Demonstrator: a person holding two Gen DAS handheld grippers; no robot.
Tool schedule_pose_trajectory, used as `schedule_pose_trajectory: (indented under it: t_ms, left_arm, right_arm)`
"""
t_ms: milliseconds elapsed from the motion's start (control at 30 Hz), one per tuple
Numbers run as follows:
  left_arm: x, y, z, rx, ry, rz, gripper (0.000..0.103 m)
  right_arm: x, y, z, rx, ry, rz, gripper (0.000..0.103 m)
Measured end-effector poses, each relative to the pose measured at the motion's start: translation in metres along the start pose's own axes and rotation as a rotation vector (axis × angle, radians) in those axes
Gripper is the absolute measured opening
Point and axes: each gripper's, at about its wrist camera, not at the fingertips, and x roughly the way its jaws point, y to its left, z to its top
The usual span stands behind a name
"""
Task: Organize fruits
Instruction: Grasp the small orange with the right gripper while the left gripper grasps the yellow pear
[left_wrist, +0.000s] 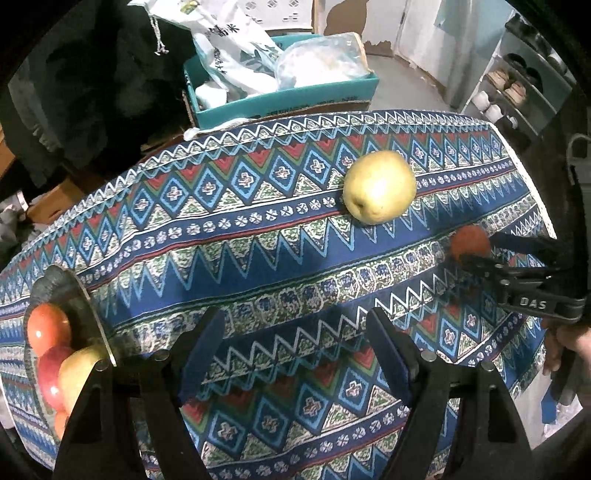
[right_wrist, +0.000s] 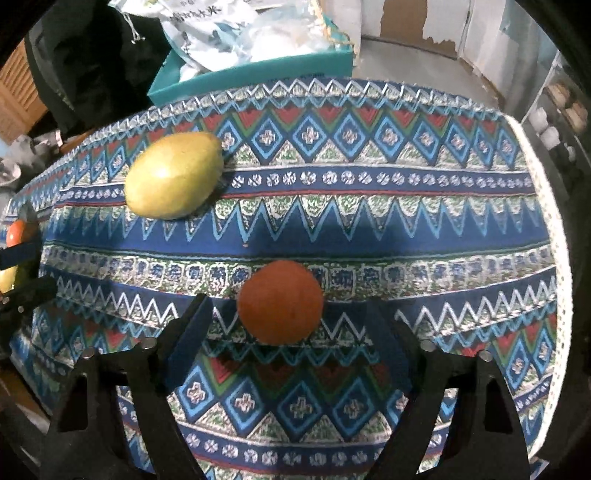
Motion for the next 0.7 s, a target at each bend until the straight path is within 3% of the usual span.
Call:
schedule_pose_trajectory:
  t_ms: [200,700]
  left_arm:
    - [0.008,-0.005,0.005,-0.001,0.008,-0.029,0.080]
    - [0.018,-0.028,0.065,0.019,-0.010,-0.121,0.087]
  right_arm:
    - [0.009,-0.003,-0.002,0.021,-0.009,0.038,0.048]
    - [-0.025,-0.031,0.021,0.093,-0.114,0.015,0.048]
